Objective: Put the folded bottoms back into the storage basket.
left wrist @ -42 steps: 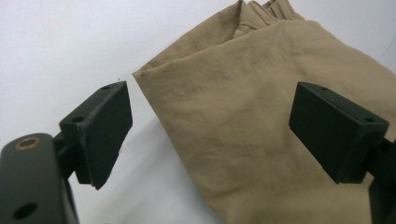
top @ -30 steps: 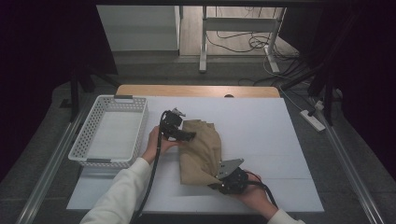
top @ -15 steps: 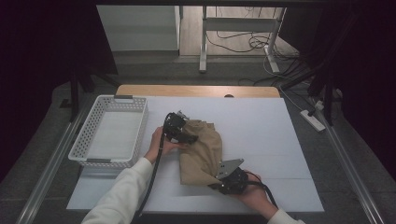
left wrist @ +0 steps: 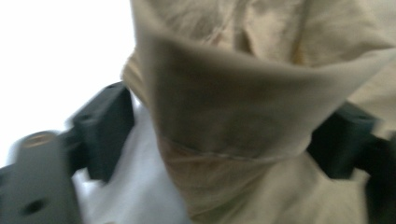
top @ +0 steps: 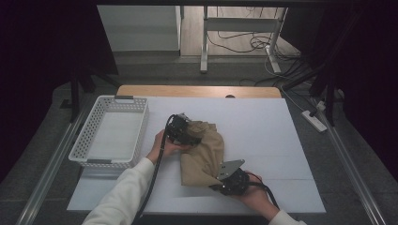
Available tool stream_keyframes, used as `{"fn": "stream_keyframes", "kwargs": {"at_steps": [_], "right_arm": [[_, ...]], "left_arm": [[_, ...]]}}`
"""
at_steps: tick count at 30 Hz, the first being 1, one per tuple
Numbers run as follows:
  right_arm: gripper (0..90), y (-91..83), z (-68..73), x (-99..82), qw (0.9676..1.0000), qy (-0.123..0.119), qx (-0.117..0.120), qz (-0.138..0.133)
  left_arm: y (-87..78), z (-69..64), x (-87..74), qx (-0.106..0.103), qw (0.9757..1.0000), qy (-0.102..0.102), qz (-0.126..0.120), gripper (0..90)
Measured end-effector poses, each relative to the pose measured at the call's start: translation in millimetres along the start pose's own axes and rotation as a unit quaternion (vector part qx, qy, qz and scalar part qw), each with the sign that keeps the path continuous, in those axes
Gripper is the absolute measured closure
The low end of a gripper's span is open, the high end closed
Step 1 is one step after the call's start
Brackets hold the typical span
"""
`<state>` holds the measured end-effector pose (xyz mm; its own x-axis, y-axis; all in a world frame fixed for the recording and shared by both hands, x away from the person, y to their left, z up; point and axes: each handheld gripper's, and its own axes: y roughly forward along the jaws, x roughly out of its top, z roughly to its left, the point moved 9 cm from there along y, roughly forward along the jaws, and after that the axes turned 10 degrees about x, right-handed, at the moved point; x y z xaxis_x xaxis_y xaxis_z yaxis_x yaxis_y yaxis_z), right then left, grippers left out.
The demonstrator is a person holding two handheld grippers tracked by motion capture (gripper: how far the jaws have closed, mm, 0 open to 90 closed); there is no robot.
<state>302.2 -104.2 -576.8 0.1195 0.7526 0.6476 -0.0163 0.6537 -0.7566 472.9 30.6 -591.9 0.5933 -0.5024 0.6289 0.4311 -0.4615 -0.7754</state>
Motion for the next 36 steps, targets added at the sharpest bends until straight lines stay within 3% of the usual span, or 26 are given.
{"fn": "stream_keyframes", "kwargs": {"at_steps": [4,9,23,36], "right_arm": [[75.9,0.1,0.0,0.1,1.0,0.001,-0.001,-0.001],[75.8,-0.7,-0.5,0.1,1.0,0.0,-0.003,0.0],[75.8,-2.2,-1.6,1.0,0.9999,-0.001,-0.009,-0.007],[76.8,-6.5,-2.1,2.7,0.9998,0.001,-0.013,-0.016]], "left_arm": [[-4.2,-2.8,0.1,-0.016,0.9998,0.013,-0.005,35.5],[-8.7,-4.7,1.6,-0.013,0.9995,0.026,-0.008,49.1],[-15.9,-5.1,3.2,-0.028,0.9992,0.017,-0.022,61.2],[-24.7,-7.6,6.1,-0.041,0.9983,0.019,-0.037,66.7]]}}
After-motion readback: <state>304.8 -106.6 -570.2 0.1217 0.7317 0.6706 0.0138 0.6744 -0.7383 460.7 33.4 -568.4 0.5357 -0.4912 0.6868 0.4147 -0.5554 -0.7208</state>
